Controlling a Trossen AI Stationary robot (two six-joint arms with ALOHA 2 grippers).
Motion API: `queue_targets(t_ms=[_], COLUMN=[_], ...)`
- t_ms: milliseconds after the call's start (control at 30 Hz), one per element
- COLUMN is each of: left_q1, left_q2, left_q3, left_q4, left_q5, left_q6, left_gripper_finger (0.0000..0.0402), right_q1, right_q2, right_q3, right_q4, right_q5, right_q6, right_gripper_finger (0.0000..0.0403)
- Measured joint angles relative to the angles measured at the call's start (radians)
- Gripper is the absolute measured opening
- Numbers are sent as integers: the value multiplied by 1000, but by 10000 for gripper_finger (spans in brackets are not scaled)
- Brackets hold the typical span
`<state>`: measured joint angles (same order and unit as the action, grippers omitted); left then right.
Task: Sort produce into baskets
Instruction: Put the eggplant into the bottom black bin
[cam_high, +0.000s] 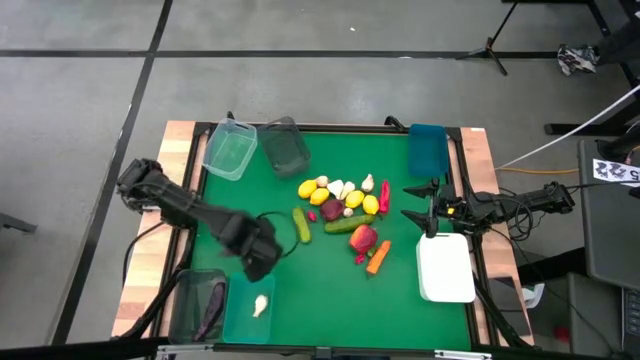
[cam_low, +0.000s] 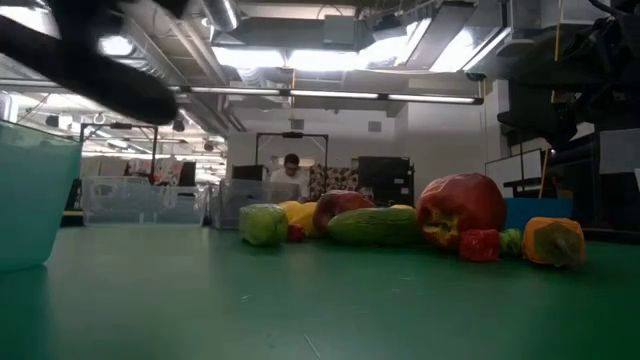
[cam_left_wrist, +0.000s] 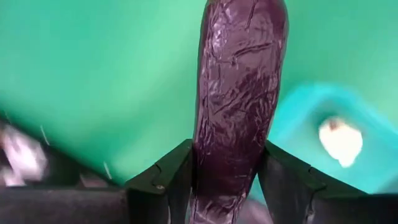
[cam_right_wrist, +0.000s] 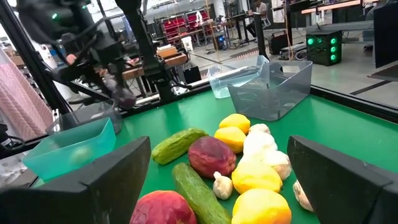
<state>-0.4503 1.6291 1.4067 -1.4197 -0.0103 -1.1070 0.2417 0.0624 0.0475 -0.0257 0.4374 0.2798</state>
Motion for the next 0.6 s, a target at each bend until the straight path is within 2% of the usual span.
queue_targets(t_ms=[200,433,600], left_q1=[-189,-379,-471], left_q2=[0,1,0], left_q3=[0,0,0], left_q4=[-17,-19,-32], left_q5=[115,389,425], left_q6=[-385,-745,-976], left_gripper_finger=[157,157,157], right_q1=[0,0,0], right_q2=[0,0,0], right_q3=[0,0,0], right_q4=[-1,-2,-2], right_q5=[-2,-2,-3], right_q6=[0,-1,-1], right_gripper_finger=[376,376,376])
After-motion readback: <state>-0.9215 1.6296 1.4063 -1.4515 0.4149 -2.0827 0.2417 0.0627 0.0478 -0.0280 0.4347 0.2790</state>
